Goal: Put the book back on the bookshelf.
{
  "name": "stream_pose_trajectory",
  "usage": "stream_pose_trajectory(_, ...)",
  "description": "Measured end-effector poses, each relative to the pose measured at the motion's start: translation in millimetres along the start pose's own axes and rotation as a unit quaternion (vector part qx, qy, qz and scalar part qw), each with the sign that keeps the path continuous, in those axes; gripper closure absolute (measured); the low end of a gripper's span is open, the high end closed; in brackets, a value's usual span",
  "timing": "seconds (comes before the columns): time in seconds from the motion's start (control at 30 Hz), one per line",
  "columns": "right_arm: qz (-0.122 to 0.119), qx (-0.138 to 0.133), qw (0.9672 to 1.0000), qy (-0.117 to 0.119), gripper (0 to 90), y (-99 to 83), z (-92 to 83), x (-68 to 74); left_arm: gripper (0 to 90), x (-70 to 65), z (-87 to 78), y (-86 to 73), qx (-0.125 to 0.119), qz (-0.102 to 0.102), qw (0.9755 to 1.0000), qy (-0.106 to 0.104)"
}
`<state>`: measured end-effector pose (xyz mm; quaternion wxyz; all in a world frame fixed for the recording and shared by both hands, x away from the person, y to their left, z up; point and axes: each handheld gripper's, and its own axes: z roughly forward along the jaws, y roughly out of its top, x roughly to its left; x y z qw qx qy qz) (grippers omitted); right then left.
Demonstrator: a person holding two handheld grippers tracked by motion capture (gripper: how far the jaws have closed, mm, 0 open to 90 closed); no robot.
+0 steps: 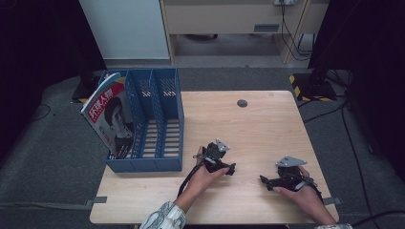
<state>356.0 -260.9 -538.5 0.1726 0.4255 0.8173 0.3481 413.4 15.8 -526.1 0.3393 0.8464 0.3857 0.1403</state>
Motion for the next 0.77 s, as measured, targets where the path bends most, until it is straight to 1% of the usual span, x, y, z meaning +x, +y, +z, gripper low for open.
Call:
stream_pose_trajectory(0.1,0.0,0.0,1.0,0.0,6.9,0.0,0.0,0.0,4.1,5.2,3.6,-0.6,-0.002,-0.01,0.9999,0.003)
stream_pose_trajectory(0.13,0.0,0.0,1.0,0.0,6.9,0.0,0.0,0.0,4.2,6.2,3.8,-0.5,-0.002,-0.011,0.9999,0.003)
stream_pose_trajectory(0.17,0.0,0.0,1.0,0.0,6.9,0.0,0.0,0.0,4.3,7.8,4.9,-0.7,-0.007,-0.013,0.9999,0.002)
stream_pose_trajectory(0.27,0.0,0.0,1.0,0.0,6.9,0.0,0.0,0.0,4.2,10.9,8.3,-1.9,-0.003,-0.016,0.9999,0.006)
stream_pose_trajectory(0.37,0.0,0.0,1.0,0.0,6.8,0.0,-0.1,0.1,4.2,12.5,10.3,-2.7,-0.007,-0.003,0.9998,0.018)
stream_pose_trajectory(0.47,0.0,0.0,1.0,0.0,6.9,-0.1,-0.1,0.1,2.1,14.3,11.8,-3.6,-0.013,0.002,0.9998,0.015)
stream_pose_trajectory(0.57,0.0,0.0,1.0,0.0,6.8,-0.1,-0.1,0.1,1.7,18.3,11.6,-3.9,-0.012,0.002,0.9998,0.012)
stream_pose_trajectory(0.6,0.0,0.0,1.0,0.0,6.9,-0.1,-0.1,0.1,1.8,18.6,11.7,-3.9,-0.014,0.0,0.9998,0.011)
stream_pose_trajectory(0.77,0.0,0.0,1.0,-0.001,6.9,-0.5,-0.6,0.4,0.7,18.9,12.0,-3.9,-0.012,-0.001,0.9998,0.015)
